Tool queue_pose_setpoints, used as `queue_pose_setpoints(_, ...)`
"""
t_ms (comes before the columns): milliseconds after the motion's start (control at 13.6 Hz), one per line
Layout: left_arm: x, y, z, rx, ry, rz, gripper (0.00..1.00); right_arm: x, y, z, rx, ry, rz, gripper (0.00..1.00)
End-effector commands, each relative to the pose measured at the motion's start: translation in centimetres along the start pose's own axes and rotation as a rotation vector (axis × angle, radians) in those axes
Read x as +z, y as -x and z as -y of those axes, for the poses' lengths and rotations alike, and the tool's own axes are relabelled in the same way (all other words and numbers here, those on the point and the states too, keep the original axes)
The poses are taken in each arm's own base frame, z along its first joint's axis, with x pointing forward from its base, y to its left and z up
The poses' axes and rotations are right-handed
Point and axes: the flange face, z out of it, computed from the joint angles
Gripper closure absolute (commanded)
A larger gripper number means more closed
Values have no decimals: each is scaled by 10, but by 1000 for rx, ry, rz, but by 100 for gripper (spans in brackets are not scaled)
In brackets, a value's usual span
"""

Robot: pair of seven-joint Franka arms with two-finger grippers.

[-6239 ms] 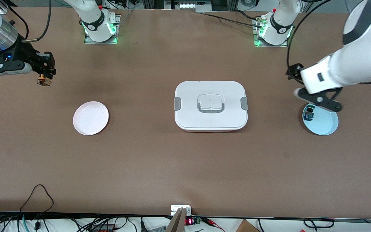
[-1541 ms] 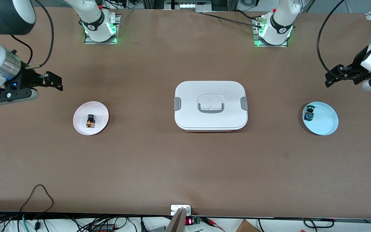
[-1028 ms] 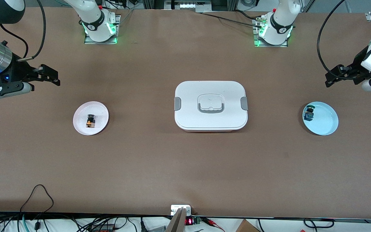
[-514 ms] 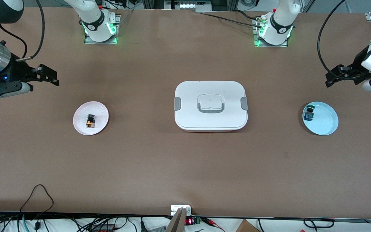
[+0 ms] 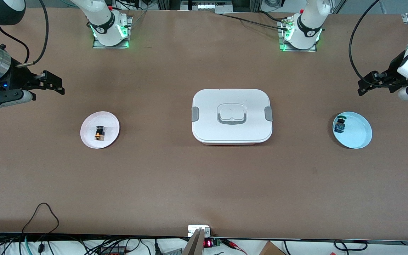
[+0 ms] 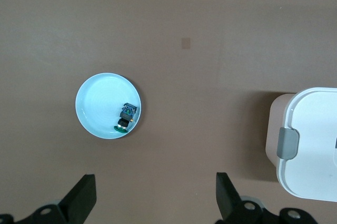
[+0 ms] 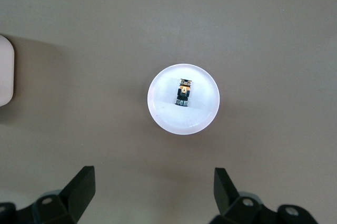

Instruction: Transfer orange switch to right arm and place

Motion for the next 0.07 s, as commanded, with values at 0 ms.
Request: queue_pose_setpoints(0, -6, -3, 2, 12, 5, 9, 0, -5, -1, -1, -15, -16, 1, 0)
